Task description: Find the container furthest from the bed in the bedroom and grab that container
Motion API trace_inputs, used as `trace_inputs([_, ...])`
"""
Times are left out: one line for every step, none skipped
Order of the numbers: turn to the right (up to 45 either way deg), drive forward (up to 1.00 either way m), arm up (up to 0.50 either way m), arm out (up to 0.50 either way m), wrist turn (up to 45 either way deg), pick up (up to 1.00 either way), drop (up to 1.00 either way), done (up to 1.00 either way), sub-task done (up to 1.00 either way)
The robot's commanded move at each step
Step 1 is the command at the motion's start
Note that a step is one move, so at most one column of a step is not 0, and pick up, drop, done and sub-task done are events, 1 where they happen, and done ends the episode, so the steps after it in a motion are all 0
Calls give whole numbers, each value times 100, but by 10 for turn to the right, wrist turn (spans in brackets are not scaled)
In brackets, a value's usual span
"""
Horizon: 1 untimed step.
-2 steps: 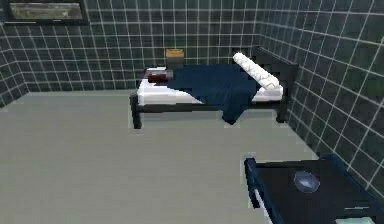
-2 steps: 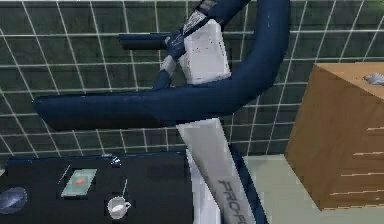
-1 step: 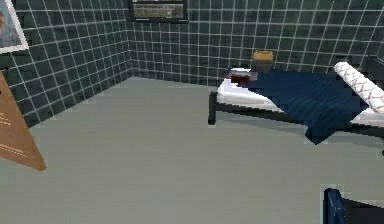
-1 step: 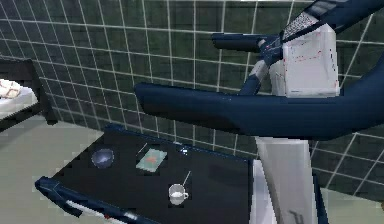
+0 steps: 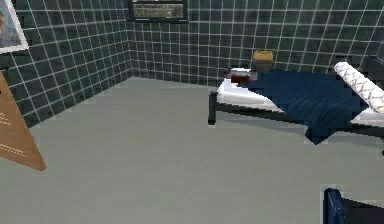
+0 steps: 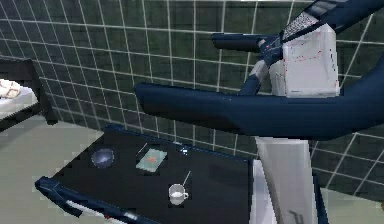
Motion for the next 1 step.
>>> trace_inputs([0,0,0,50,0,0,0,0,0])
